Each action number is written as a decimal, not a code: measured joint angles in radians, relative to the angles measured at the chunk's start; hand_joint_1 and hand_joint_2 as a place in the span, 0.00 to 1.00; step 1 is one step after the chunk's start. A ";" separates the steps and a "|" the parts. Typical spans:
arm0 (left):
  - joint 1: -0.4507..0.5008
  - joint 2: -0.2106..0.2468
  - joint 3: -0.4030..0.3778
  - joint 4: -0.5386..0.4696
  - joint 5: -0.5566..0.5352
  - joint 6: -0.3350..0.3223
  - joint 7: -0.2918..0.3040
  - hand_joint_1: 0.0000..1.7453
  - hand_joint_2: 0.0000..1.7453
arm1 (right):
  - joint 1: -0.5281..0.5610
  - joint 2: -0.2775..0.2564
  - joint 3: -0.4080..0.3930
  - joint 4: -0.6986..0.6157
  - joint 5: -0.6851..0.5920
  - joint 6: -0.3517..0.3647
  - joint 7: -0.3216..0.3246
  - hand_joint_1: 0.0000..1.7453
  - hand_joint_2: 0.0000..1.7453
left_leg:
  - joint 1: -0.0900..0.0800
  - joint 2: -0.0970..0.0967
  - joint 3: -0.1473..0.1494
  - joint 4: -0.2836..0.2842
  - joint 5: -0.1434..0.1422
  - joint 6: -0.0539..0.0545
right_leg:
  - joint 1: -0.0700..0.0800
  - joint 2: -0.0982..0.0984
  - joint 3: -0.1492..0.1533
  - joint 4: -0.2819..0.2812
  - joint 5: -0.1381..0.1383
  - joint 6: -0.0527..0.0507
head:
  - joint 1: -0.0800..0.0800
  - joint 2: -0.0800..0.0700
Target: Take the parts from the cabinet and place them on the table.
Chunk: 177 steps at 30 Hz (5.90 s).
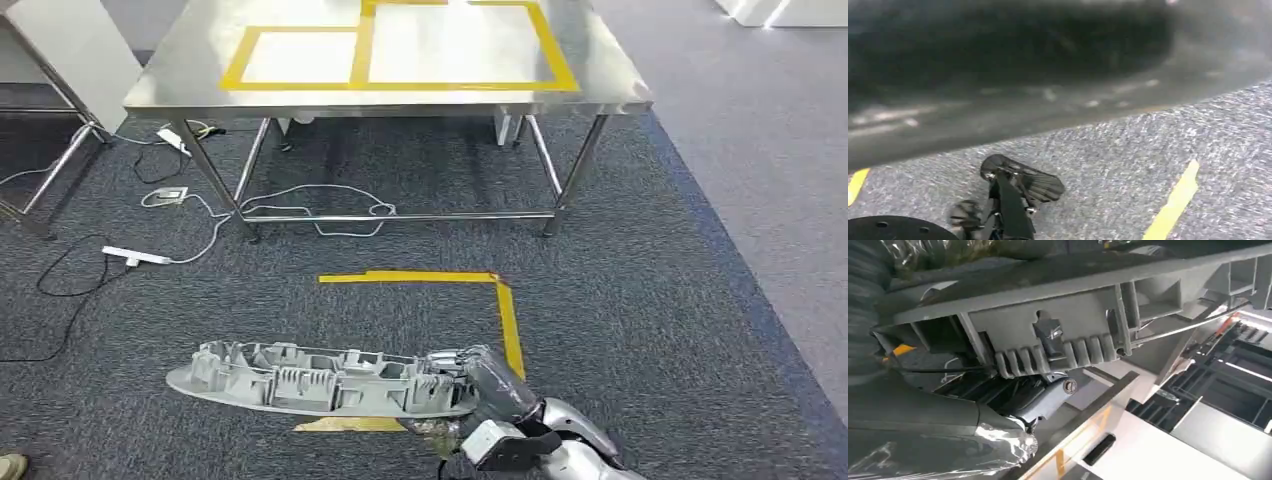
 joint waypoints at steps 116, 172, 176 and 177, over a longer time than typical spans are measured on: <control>-0.011 0.022 0.012 -0.001 -0.093 -0.030 -0.003 0.00 0.00 | -0.009 0.020 -0.018 0.035 -0.018 -0.014 0.017 0.94 1.00 | 0.025 0.006 -0.053 -0.011 0.057 -0.033 | 0.001 0.003 0.162 -0.191 -0.007 0.019 | 0.000 0.000; -0.009 0.002 0.021 -0.001 -0.165 -0.030 -0.013 0.00 0.00 | 0.093 0.010 -0.074 -0.062 -0.008 -0.049 0.054 0.94 1.00 | 0.023 0.008 -0.070 0.018 0.084 -0.061 | 0.000 0.007 0.149 -0.190 0.006 -0.022 | -0.002 0.000; -0.012 0.002 0.028 -0.001 -0.165 -0.031 -0.013 0.00 0.00 | 0.080 0.010 -0.076 -0.062 -0.008 -0.048 0.056 0.94 1.00 | 0.014 0.008 -0.059 -0.009 0.053 -0.035 | 0.004 0.006 0.148 -0.191 -0.001 0.001 | 0.001 0.000; -0.011 0.001 0.029 -0.001 -0.165 -0.031 -0.013 0.00 0.00 | 0.076 0.010 -0.076 -0.063 -0.009 -0.048 0.056 0.94 1.00 | 0.019 0.008 -0.054 -0.017 0.054 -0.028 | 0.006 0.006 0.151 -0.191 -0.006 0.009 | 0.001 0.000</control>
